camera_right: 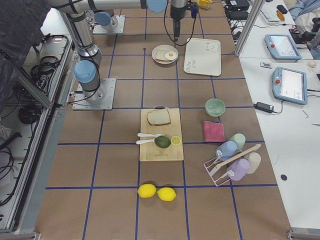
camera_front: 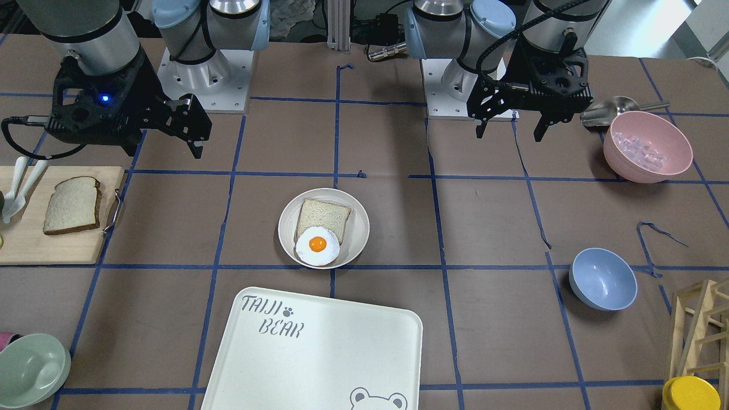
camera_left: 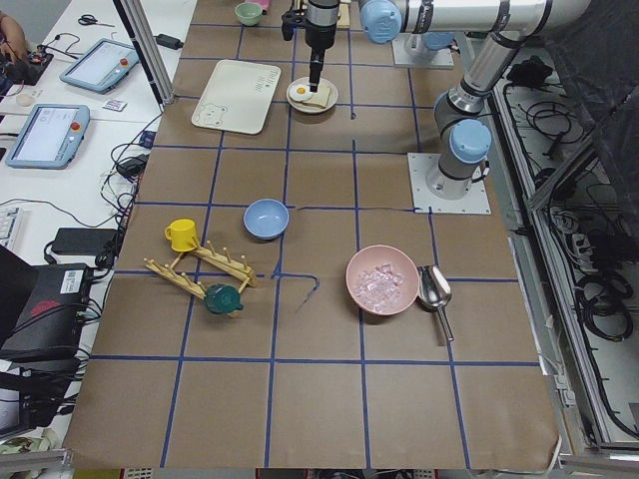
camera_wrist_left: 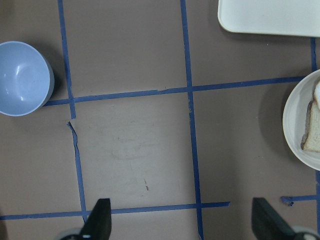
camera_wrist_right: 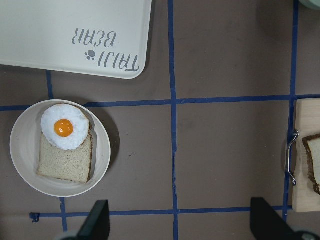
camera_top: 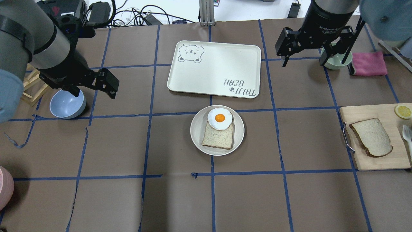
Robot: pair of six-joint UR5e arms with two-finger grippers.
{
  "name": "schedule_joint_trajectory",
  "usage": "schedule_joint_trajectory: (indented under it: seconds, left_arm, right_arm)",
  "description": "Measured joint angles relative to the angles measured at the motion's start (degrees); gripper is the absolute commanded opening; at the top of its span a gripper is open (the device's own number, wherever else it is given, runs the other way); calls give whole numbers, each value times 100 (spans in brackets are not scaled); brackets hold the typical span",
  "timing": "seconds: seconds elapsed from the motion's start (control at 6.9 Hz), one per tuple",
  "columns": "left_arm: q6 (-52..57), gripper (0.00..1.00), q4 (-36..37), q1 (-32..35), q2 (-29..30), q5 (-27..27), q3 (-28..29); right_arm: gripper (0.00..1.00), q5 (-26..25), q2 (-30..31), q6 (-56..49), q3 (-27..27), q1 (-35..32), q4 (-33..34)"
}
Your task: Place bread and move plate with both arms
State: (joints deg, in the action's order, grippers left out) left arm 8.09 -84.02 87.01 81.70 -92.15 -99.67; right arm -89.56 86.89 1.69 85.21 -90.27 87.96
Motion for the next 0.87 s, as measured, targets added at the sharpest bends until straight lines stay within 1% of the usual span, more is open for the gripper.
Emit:
schedule_joint_trajectory:
  seconds: [0.87]
  left_arm:
    - [5,100,0,0,-5,0,0]
  right_arm:
    - [100,-9,-15,23,101,43,3]
